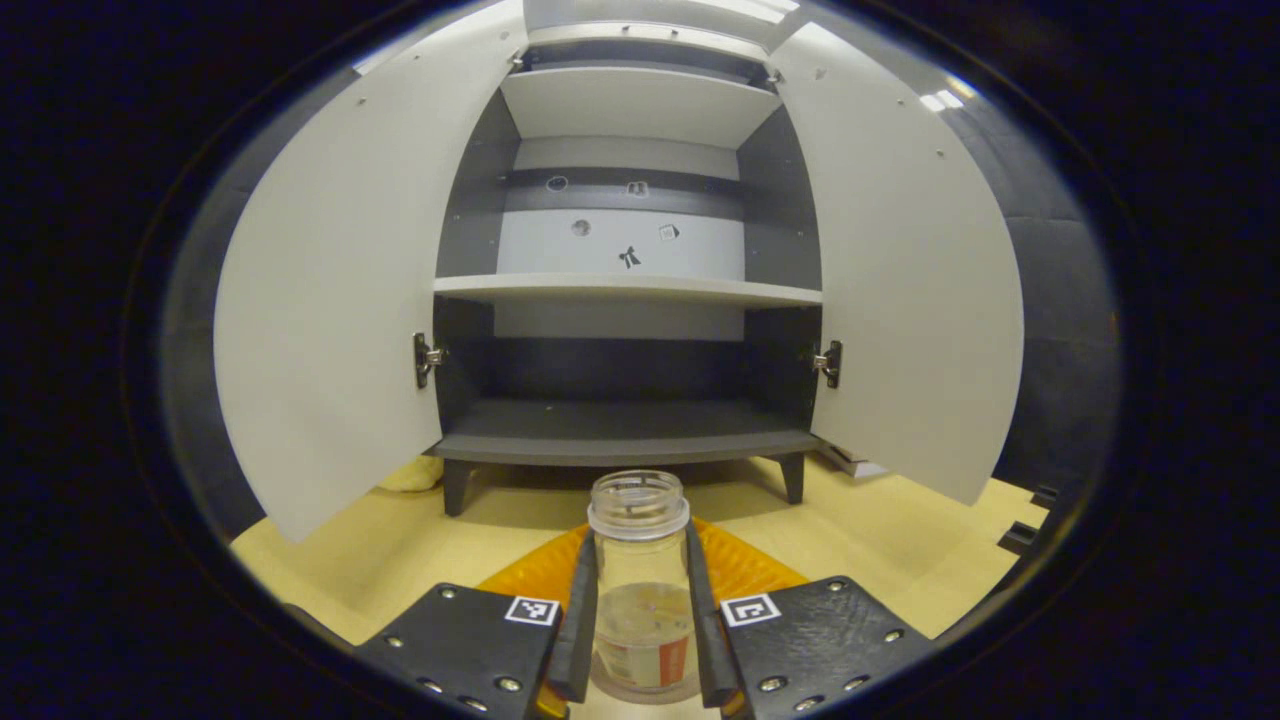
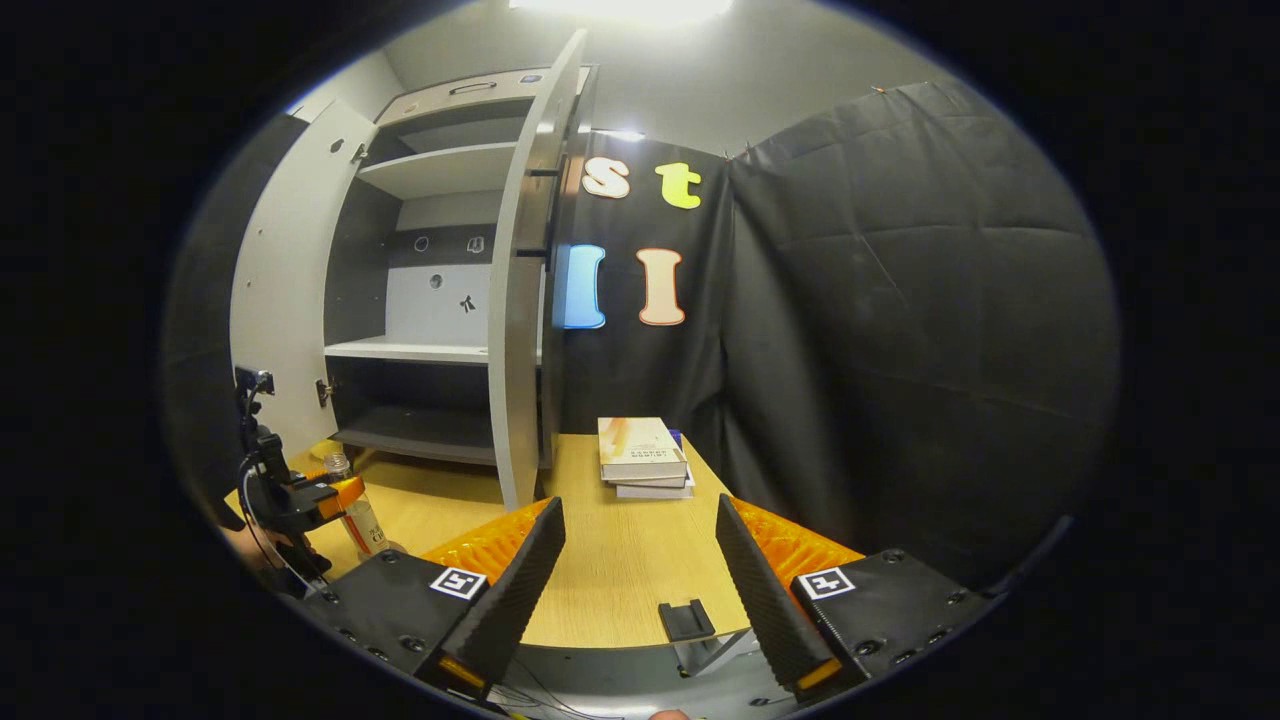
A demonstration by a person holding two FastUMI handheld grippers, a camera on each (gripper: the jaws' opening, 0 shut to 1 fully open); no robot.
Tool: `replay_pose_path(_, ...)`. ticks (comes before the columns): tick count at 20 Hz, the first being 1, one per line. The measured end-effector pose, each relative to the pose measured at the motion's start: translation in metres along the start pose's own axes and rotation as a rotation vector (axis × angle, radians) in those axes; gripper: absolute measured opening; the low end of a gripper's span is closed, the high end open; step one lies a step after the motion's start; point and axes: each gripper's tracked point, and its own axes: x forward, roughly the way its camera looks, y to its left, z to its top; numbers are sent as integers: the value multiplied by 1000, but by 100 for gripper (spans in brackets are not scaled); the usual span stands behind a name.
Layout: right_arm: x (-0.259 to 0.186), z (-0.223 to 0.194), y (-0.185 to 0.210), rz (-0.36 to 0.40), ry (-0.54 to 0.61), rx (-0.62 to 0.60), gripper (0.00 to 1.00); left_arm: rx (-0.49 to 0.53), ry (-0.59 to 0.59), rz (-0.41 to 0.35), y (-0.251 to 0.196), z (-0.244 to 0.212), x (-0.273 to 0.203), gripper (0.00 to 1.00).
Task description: Grasp the bottle in the cabinet with the left hand and place it on the coaster, then close the right door with the right hand and the left door with the left hand.
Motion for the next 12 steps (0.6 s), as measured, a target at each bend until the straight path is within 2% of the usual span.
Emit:
replay_pose_path(3,1,3,2,11,-3,2,96,1,12,3,-4,0,-3,44)
replay_pose_path(4,3,6,4,14,-9,3,96,0,18,7,-4,0,-4,50)
replay_pose_path(5,4,10,5,21,-16,4,96,-4,23,6,-6,1,-5,49)
replay_pose_path(7,6,15,8,35,-29,7,96,-3,29,17,-6,5,-12,73)
replay_pose_path(8,7,19,11,43,-35,9,96,0,30,23,-6,9,-15,78)
replay_pose_path(12,12,40,16,76,-67,26,96,11,11,28,-8,40,-33,77)
